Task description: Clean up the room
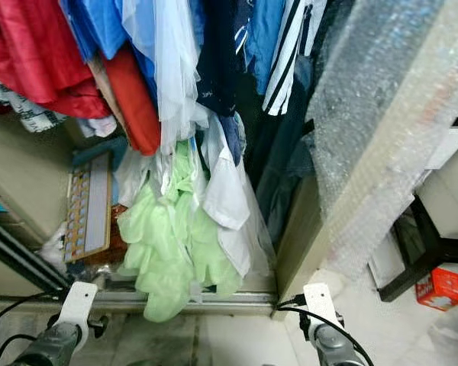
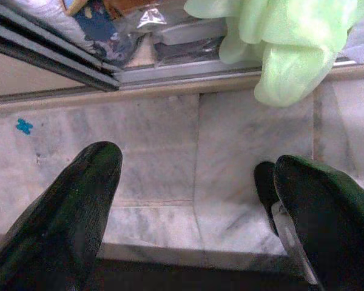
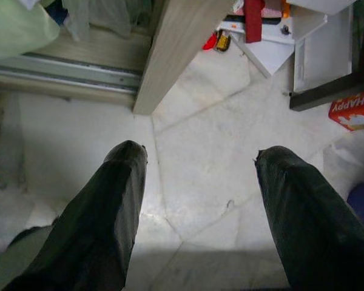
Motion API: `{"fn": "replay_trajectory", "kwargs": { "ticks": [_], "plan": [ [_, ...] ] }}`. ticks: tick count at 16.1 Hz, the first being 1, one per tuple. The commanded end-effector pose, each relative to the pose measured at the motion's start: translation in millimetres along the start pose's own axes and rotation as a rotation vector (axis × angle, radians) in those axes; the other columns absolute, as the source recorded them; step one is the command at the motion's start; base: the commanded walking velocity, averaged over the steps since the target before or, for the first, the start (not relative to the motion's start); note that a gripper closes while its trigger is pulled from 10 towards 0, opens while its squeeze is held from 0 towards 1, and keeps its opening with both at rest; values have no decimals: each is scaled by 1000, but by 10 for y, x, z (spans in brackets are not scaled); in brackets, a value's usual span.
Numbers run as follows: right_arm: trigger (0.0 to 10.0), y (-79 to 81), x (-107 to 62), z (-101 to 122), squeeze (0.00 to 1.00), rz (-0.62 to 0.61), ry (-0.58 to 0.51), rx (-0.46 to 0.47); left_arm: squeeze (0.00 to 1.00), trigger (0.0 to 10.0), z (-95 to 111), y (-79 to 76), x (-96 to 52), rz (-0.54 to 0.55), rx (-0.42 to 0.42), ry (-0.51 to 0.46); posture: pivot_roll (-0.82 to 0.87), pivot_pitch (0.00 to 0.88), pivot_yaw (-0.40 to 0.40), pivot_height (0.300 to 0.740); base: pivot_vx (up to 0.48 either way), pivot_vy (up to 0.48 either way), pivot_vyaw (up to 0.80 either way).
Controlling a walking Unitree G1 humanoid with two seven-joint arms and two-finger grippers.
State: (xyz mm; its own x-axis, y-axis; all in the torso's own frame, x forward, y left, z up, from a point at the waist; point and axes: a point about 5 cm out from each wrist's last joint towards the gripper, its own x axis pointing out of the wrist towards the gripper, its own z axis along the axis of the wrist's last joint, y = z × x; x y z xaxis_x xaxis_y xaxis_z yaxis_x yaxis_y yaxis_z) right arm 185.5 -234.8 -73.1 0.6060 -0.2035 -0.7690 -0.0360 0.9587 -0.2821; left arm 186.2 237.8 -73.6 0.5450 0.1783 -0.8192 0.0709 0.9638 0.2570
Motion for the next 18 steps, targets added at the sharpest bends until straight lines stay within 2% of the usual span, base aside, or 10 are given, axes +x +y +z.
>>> {"fn": "replay_trajectory", "kwargs": {
  "ticks": [1,7,18],
  "plan": [
    [10000,-24,3,10,0,-10,1,10,0,10000,35,32,3,3,-1,-9,-82,0,16,740,0,0,-681],
    [10000,-24,2,8,0,-12,1,7,0,10000,19,45,0,4,3,-8,-81,0,16,740,0,44,-747],
    [10000,-20,2,11,0,-3,-2,-14,0,10000,2,58,-3,4,7,-7,-82,0,17,740,0,417,0]
  ]
}}
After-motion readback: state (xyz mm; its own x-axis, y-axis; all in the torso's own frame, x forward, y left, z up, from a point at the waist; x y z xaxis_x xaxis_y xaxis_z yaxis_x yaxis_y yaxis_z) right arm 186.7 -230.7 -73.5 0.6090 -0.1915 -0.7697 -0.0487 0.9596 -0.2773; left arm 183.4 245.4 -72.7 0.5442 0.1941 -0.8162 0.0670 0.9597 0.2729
